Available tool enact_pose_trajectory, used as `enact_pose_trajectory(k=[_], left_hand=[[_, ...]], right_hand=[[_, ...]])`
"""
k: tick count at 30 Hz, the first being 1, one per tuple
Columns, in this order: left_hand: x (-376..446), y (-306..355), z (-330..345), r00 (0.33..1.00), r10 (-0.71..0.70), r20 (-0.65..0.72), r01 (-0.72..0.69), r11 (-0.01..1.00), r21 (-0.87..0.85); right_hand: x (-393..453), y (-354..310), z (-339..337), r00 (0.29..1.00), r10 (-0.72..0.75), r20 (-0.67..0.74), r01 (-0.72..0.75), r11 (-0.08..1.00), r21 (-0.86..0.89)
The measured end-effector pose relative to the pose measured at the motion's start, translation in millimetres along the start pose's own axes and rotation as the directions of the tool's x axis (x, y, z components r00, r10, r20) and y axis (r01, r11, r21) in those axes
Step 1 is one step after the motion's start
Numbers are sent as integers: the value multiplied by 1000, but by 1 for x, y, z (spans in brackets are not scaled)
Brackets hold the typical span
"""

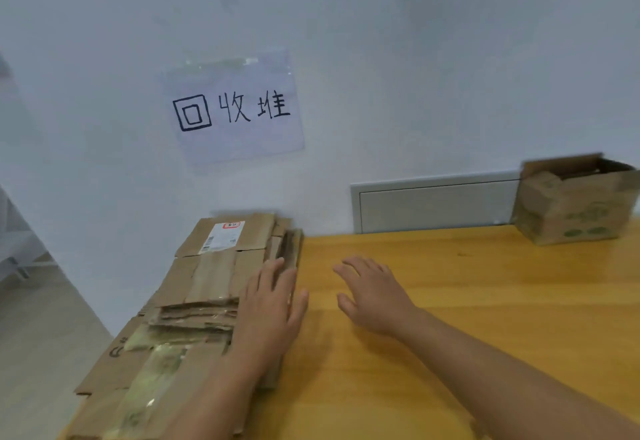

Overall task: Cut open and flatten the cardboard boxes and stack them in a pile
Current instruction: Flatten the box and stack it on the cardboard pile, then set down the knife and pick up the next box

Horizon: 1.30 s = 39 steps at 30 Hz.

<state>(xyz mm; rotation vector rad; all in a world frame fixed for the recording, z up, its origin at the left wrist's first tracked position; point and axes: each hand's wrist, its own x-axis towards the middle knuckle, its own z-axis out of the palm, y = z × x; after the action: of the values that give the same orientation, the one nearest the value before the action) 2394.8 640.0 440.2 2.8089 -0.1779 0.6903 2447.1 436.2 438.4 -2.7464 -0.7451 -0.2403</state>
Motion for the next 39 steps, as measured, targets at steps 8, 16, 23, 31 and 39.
enact_pose_trajectory(k=[8,16,23,31,39], left_hand=[[0,139,53,976,201,85,-203,979,11],[54,258,101,936,329,127,-318,943,-97],[126,327,157,919,324,225,-288,940,-181],[176,378,213,911,241,333,-36,854,-519],[191,384,255,886,219,409,180,650,-738]], right_hand=[[-112,142,-31,945,325,-45,-328,938,-116],[-148,246,-58,804,591,-68,-595,799,-87],[-112,327,-90,656,734,-176,-734,675,77],[-80,399,-99,280,939,-198,-397,301,867],[-63,436,-71,317,929,-190,-264,279,923]])
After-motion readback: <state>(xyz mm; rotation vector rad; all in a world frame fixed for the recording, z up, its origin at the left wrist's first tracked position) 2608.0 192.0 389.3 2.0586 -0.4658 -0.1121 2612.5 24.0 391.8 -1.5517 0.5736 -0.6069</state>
